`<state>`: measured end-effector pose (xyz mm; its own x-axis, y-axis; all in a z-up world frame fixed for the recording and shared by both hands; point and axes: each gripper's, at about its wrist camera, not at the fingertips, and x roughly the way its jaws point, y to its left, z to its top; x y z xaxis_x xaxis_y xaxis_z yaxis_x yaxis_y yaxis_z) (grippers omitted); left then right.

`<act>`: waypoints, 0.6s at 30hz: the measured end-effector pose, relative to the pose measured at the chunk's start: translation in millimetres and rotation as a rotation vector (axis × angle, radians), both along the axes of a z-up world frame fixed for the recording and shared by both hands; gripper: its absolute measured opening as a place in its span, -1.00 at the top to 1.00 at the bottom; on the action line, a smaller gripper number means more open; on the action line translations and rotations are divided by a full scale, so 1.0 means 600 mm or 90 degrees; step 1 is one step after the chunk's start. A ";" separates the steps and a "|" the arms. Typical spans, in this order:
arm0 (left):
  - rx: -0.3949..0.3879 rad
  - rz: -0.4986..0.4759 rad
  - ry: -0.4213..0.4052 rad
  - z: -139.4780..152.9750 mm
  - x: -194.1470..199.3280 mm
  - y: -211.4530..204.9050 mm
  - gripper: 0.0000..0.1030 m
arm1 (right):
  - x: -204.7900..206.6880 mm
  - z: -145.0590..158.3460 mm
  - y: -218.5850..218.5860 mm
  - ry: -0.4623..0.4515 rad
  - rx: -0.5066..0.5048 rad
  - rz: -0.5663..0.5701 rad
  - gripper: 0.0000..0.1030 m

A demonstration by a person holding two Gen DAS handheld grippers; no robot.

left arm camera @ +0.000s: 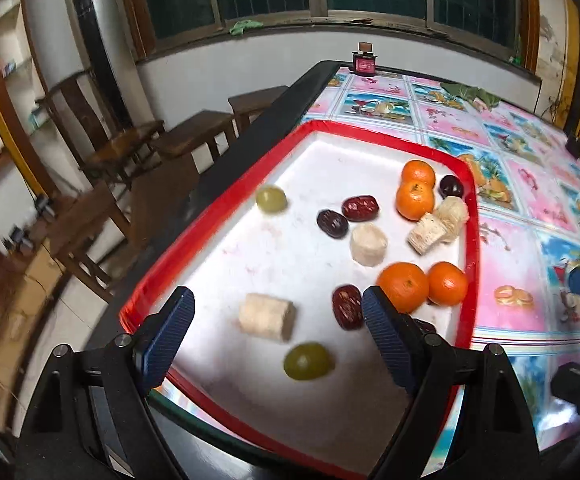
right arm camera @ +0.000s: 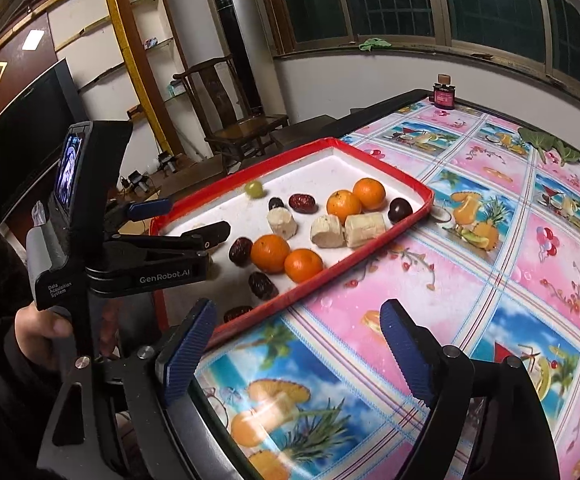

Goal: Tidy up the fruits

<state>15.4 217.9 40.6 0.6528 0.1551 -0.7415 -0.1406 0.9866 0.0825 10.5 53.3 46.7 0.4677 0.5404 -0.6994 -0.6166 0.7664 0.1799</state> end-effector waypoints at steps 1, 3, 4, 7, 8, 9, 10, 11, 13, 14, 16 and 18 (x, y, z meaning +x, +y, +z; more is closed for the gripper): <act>-0.011 0.005 -0.007 0.001 -0.004 0.003 -0.68 | -0.003 -0.002 -0.001 0.000 -0.002 -0.001 -0.66; -0.019 0.015 -0.016 0.004 -0.010 0.007 -0.67 | -0.006 -0.006 -0.002 0.001 -0.007 -0.002 -0.66; -0.019 0.017 -0.020 0.005 -0.012 0.008 -0.67 | -0.008 -0.009 -0.002 0.003 -0.008 -0.003 -0.66; -0.022 0.013 -0.026 0.007 -0.018 0.006 -0.68 | -0.013 -0.013 -0.002 0.007 -0.012 -0.005 -0.66; -0.024 0.013 -0.026 0.007 -0.020 0.006 -0.68 | -0.014 -0.014 -0.002 0.008 -0.016 -0.007 -0.66; -0.025 0.014 -0.025 0.006 -0.022 0.006 -0.68 | -0.016 -0.015 0.000 0.009 -0.020 -0.008 -0.67; -0.025 0.016 -0.023 0.006 -0.024 0.005 -0.68 | -0.018 -0.015 0.001 0.008 -0.026 -0.011 -0.69; -0.026 0.018 -0.018 0.004 -0.025 0.005 -0.68 | -0.021 -0.015 0.003 0.006 -0.029 -0.013 -0.71; -0.035 0.017 -0.011 0.002 -0.028 0.007 -0.68 | -0.024 -0.014 0.006 0.001 -0.041 -0.018 -0.87; -0.038 0.017 -0.007 0.001 -0.030 0.007 -0.68 | -0.024 -0.014 0.008 0.001 -0.046 -0.020 -0.93; -0.037 0.019 -0.004 0.002 -0.035 0.007 -0.68 | -0.026 -0.014 0.013 0.003 -0.050 -0.019 -0.96; -0.038 0.019 -0.004 0.005 -0.041 0.006 -0.68 | -0.027 -0.012 0.017 0.004 -0.052 -0.018 -0.97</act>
